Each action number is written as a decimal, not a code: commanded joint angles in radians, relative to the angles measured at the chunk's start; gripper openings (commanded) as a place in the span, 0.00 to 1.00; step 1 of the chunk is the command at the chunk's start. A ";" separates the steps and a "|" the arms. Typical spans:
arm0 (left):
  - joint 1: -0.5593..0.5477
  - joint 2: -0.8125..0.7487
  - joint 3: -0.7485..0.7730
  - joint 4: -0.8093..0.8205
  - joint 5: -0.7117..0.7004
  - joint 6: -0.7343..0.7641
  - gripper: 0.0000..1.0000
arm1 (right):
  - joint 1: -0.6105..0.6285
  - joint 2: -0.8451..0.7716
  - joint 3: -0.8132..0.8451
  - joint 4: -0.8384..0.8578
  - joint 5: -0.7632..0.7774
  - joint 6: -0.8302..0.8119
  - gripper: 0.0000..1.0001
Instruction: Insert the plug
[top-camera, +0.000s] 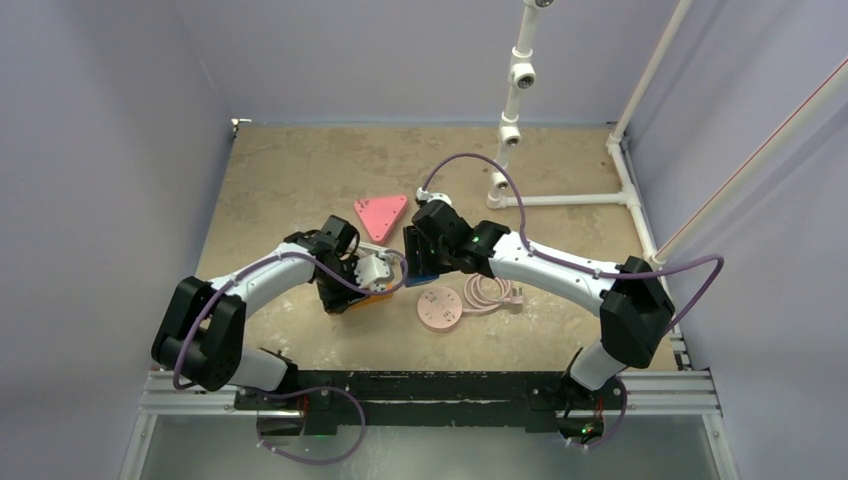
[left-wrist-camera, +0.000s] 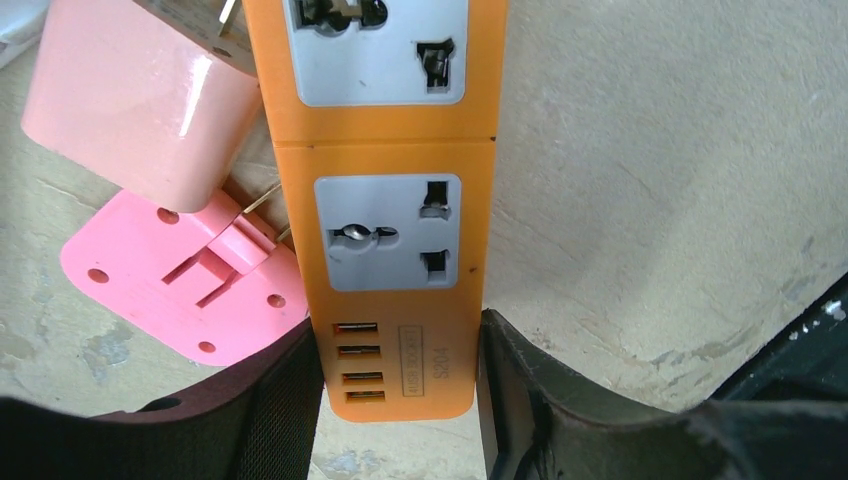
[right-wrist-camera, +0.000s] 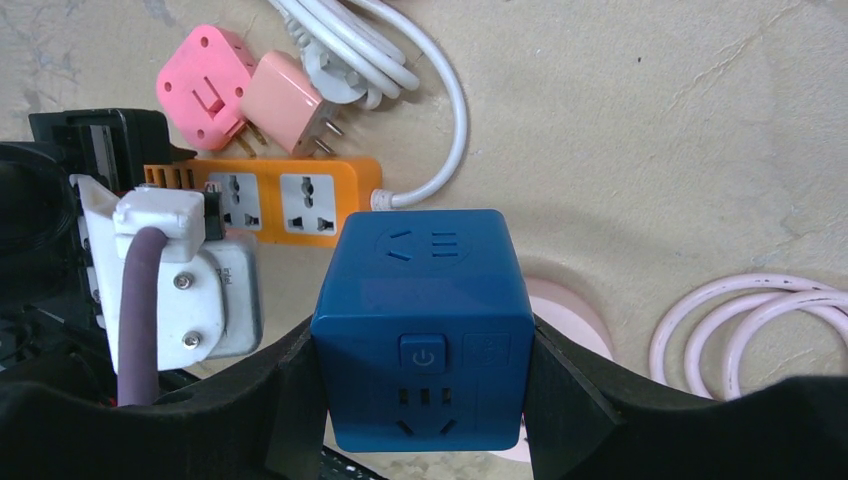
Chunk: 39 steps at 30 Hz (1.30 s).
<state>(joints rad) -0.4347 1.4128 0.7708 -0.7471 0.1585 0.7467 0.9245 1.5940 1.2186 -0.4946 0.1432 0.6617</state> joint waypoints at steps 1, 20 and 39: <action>-0.004 0.027 0.015 0.167 -0.009 -0.071 0.04 | 0.005 -0.014 0.038 0.011 0.024 -0.010 0.00; 0.184 -0.083 0.284 -0.065 0.224 -0.167 0.99 | 0.089 0.102 0.208 -0.058 0.034 -0.013 0.00; 0.314 -0.099 0.296 0.163 0.079 -0.339 0.99 | 0.136 0.274 0.377 -0.133 0.054 -0.048 0.00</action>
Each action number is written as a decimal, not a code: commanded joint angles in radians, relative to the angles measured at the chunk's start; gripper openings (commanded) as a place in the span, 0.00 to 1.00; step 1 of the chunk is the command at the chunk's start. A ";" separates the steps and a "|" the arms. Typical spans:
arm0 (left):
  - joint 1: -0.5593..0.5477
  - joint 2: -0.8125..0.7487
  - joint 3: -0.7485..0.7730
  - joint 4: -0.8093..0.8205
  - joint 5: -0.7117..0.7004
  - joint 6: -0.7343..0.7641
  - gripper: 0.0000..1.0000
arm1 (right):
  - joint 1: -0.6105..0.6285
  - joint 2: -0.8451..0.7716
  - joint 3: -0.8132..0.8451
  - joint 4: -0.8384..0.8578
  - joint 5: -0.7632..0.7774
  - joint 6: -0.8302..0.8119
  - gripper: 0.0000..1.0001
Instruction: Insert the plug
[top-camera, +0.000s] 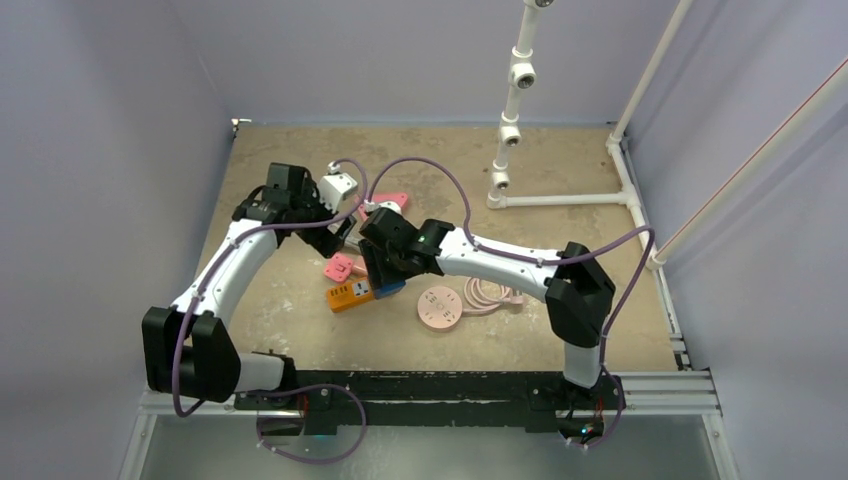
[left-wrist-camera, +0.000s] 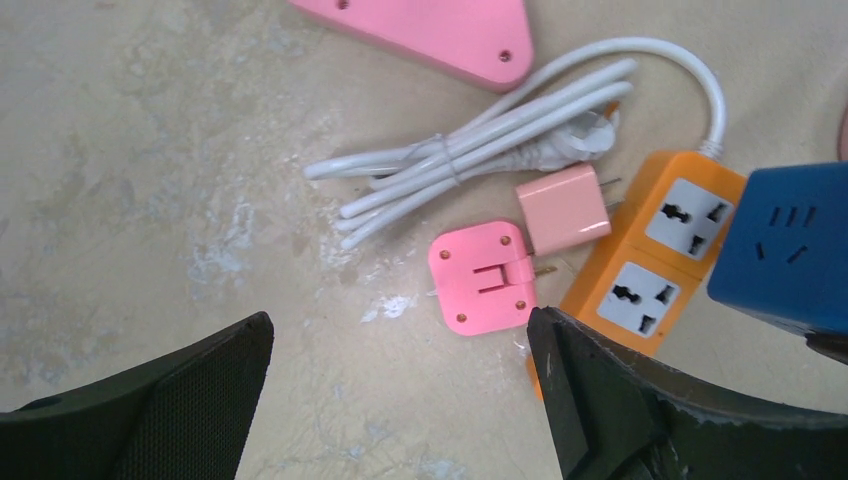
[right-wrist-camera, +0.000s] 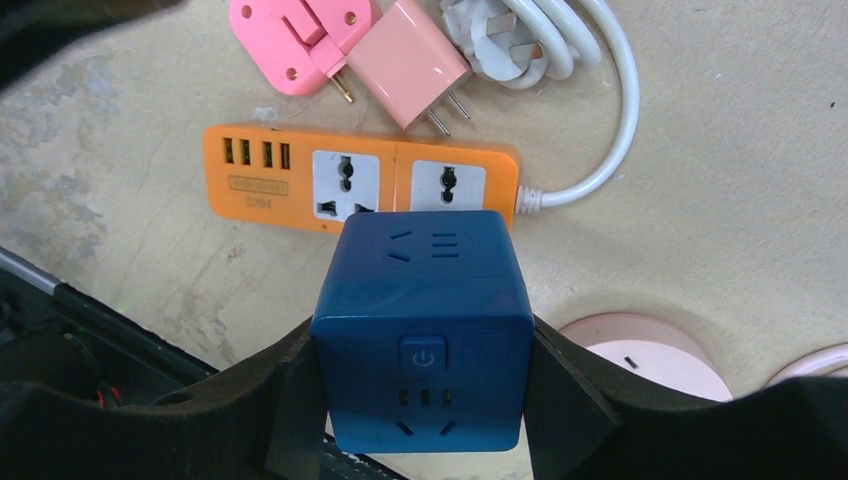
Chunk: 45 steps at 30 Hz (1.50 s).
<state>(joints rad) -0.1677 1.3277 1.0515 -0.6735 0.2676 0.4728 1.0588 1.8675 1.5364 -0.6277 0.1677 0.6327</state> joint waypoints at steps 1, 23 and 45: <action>0.065 -0.014 0.008 0.109 -0.023 -0.083 0.99 | 0.000 0.007 0.064 0.000 0.032 -0.019 0.00; 0.166 0.105 0.016 0.244 0.024 -0.187 0.99 | -0.013 0.056 0.110 -0.003 0.048 -0.019 0.00; 0.166 0.110 0.011 0.230 0.045 -0.149 0.99 | -0.023 0.081 0.076 -0.003 0.026 -0.100 0.00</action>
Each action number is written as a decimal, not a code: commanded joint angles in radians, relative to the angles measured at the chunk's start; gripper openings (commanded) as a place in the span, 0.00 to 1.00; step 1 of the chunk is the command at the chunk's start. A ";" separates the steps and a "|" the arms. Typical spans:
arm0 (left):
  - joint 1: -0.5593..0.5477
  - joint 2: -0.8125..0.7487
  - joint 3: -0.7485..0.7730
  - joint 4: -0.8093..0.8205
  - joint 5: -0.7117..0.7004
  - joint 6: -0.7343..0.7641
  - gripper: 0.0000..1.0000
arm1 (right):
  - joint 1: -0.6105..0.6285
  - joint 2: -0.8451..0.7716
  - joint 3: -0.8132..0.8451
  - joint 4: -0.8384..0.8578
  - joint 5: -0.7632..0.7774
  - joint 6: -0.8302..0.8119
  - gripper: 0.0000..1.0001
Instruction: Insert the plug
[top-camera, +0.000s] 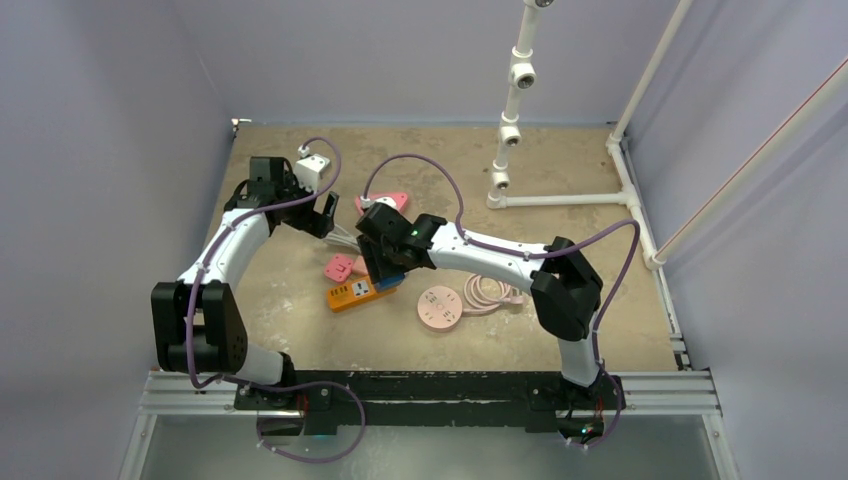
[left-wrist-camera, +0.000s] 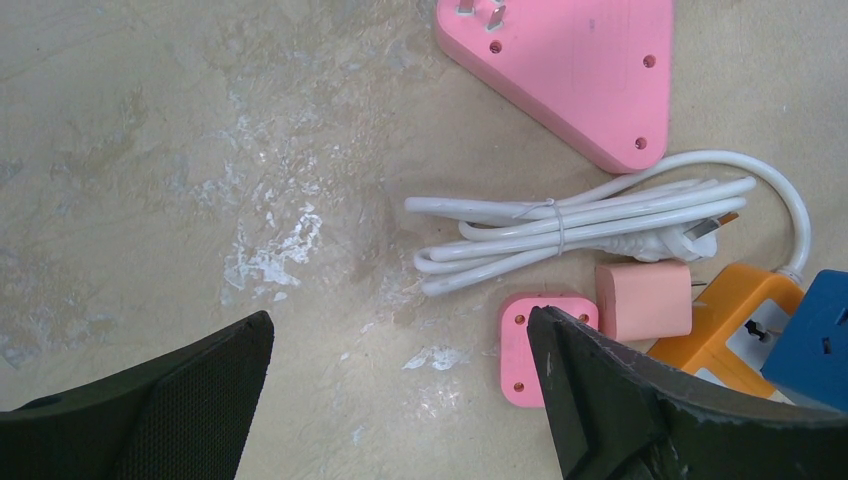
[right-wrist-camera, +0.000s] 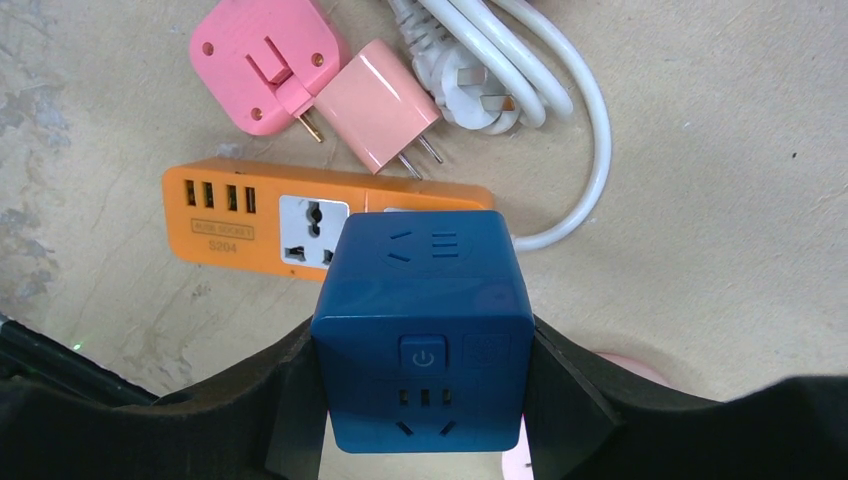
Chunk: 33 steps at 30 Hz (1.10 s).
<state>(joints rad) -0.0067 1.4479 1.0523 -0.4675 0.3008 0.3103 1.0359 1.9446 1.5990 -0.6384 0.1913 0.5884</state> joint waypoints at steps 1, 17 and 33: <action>0.005 -0.010 0.011 0.024 0.013 0.013 0.99 | 0.000 0.007 0.015 0.008 0.000 -0.055 0.00; 0.005 -0.009 0.010 0.024 -0.006 0.030 0.99 | 0.012 0.019 0.036 0.008 -0.017 -0.050 0.00; 0.005 -0.003 0.009 0.025 0.004 0.036 0.98 | 0.010 -0.054 0.030 0.008 -0.031 -0.024 0.00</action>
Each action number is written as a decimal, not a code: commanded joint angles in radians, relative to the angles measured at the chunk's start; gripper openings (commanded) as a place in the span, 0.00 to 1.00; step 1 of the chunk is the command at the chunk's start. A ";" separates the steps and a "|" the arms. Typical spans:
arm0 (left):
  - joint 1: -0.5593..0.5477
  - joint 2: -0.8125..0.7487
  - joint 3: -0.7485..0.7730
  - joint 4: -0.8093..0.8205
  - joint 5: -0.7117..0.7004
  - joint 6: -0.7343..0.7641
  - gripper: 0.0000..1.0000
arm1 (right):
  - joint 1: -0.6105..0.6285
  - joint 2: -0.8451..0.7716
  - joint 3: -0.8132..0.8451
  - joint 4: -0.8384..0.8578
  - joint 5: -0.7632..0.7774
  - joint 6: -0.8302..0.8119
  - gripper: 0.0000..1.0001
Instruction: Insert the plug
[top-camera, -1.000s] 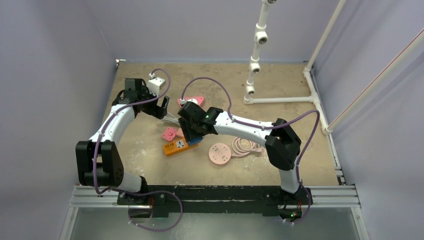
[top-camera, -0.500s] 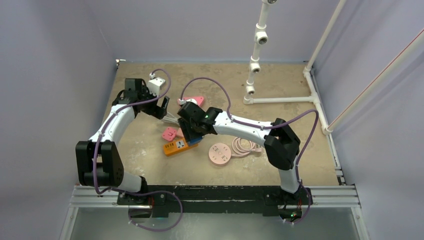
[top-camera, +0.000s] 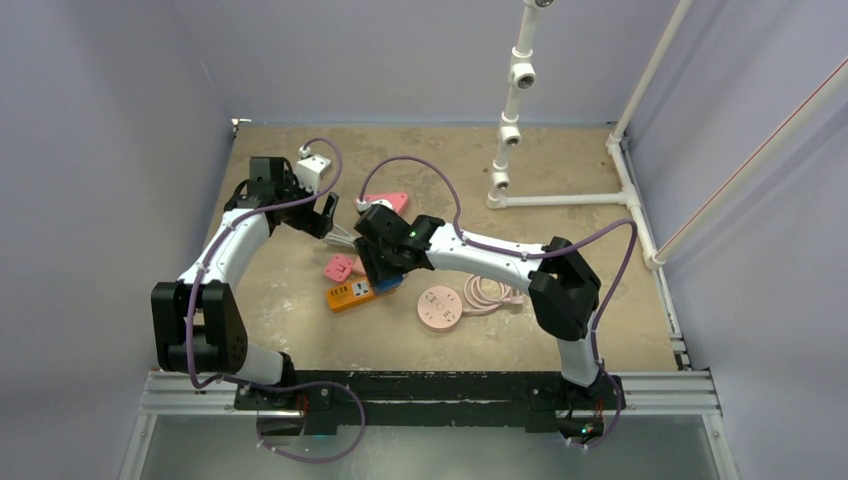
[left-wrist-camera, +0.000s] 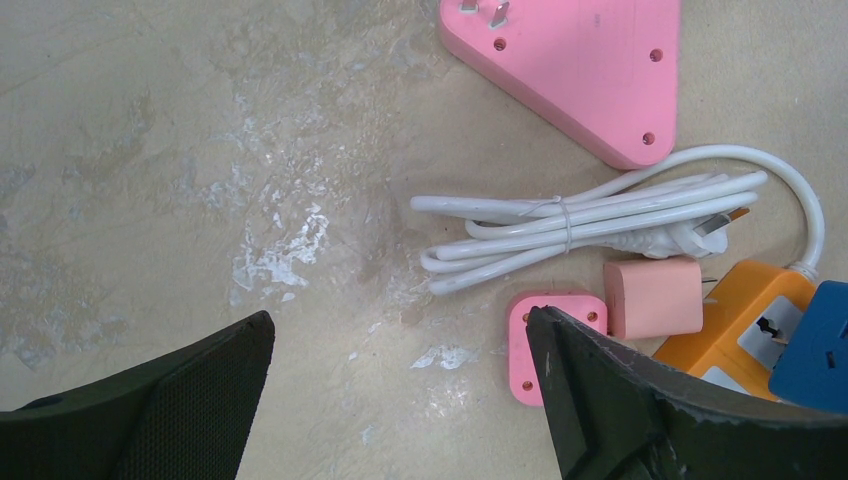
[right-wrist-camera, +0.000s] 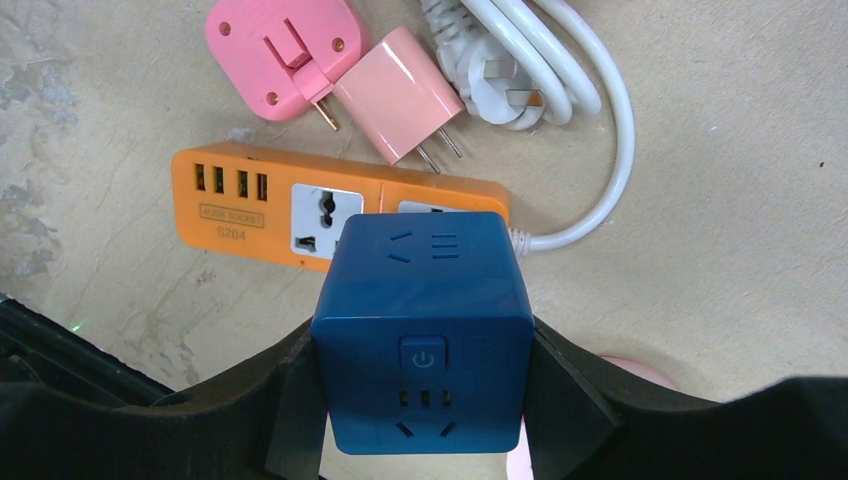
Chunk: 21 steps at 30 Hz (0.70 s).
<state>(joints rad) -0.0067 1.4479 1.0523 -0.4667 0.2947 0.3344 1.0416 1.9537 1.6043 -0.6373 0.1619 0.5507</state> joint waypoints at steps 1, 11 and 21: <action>0.005 -0.003 0.008 0.023 0.009 0.013 0.97 | 0.005 -0.061 0.023 0.007 0.000 0.013 0.00; 0.005 -0.008 0.006 0.022 0.005 0.021 0.97 | 0.006 0.003 0.038 0.008 -0.002 0.011 0.00; 0.005 0.003 0.009 0.027 0.010 0.027 0.97 | 0.014 0.035 -0.001 0.014 0.008 0.030 0.00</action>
<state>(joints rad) -0.0067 1.4479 1.0523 -0.4667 0.2951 0.3443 1.0454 1.9591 1.6016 -0.6350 0.1661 0.5610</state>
